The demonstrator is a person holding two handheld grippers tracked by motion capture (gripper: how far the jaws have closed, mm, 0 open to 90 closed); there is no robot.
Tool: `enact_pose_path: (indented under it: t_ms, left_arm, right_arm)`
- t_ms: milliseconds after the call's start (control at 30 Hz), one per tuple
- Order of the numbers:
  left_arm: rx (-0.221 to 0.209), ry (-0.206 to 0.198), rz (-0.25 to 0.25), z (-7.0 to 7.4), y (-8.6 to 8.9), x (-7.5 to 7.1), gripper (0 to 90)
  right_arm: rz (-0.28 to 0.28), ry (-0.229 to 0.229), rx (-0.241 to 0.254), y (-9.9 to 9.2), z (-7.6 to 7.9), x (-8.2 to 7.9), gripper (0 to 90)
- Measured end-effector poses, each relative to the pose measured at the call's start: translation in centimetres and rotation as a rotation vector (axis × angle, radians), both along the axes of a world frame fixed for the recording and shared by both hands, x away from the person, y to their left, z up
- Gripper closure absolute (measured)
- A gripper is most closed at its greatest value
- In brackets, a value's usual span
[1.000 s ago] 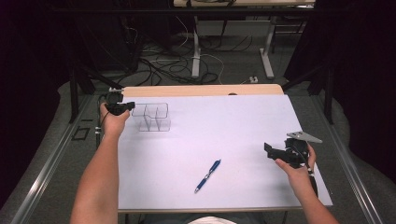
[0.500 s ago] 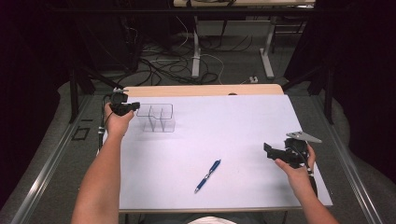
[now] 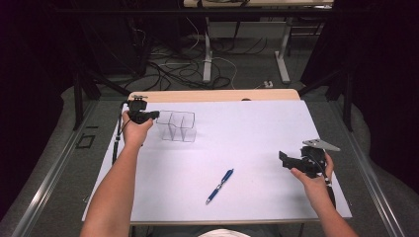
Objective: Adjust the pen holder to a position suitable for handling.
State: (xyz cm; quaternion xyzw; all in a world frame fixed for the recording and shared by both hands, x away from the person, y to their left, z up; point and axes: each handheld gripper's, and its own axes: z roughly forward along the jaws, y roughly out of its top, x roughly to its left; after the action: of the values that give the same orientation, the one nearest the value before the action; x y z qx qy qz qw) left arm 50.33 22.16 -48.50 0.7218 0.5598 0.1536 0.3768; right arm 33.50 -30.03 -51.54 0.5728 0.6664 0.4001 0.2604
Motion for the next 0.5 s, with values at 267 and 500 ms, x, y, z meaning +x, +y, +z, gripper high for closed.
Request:
enact_pose_path:
  t_ms: [267,500]
  left_arm:
    - [0.0,0.034,-0.015,0.2,-1.4,-0.7,90.0]
    - [-0.045,0.019,0.003,-0.1,-2.2,-1.4,90.0]
  right_arm:
    - [-0.002,-0.002,-0.008,-0.1,0.0,0.0,7.9]
    - [-0.002,0.002,0.0,0.0,0.0,0.0,8.0]
